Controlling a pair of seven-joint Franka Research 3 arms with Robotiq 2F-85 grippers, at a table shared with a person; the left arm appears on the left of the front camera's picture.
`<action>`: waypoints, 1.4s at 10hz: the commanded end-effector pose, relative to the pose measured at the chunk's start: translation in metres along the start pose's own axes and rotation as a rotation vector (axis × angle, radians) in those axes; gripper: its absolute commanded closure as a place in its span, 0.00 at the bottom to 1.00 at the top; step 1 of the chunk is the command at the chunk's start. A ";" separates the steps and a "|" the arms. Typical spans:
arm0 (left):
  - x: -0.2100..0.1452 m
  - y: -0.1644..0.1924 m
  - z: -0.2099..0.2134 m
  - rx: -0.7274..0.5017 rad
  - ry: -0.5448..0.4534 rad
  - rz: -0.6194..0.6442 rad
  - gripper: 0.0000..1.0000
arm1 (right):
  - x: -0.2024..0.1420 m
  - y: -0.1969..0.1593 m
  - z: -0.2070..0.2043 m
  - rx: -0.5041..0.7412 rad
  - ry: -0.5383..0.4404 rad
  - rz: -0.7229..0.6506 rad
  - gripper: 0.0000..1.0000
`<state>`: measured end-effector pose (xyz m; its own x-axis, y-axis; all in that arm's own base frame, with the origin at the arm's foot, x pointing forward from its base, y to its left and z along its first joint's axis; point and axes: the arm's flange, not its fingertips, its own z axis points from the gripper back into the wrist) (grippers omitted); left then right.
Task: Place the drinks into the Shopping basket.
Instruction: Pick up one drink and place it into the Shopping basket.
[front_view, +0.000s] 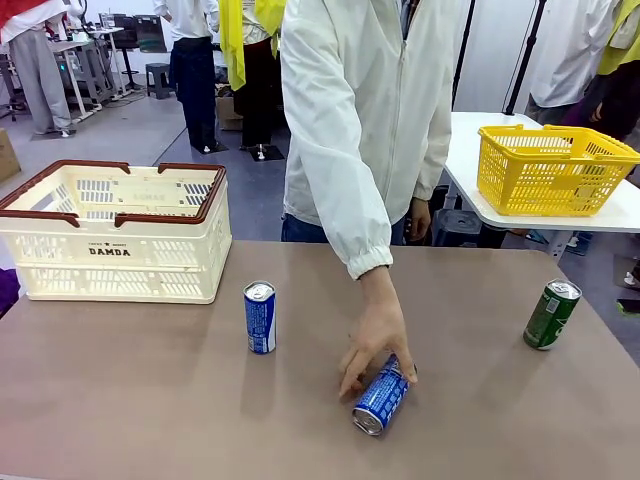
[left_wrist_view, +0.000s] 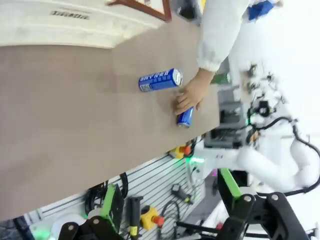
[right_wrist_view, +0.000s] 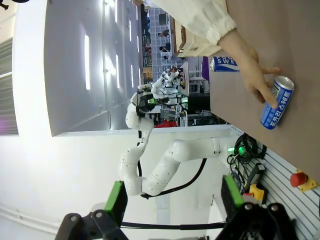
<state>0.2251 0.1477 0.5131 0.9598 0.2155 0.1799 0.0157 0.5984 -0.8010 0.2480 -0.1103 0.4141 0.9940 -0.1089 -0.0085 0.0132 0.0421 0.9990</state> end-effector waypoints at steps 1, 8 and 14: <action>-0.020 0.015 0.014 -0.063 -0.083 0.022 0.00 | -0.002 0.000 0.004 -0.013 0.017 0.026 0.00; 0.044 -0.159 -0.180 0.307 0.369 -0.271 0.00 | -0.002 0.000 0.004 -0.013 0.017 0.026 0.00; 0.003 -0.238 -0.319 0.457 0.442 -0.388 0.00 | -0.002 0.000 0.004 -0.013 0.017 0.026 0.00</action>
<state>0.3421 -0.2630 0.5171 0.9447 -0.3203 0.0701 0.3246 0.8837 -0.3373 0.2477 -0.1104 0.4142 0.9940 -0.1092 -0.0077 0.0125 0.0428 0.9990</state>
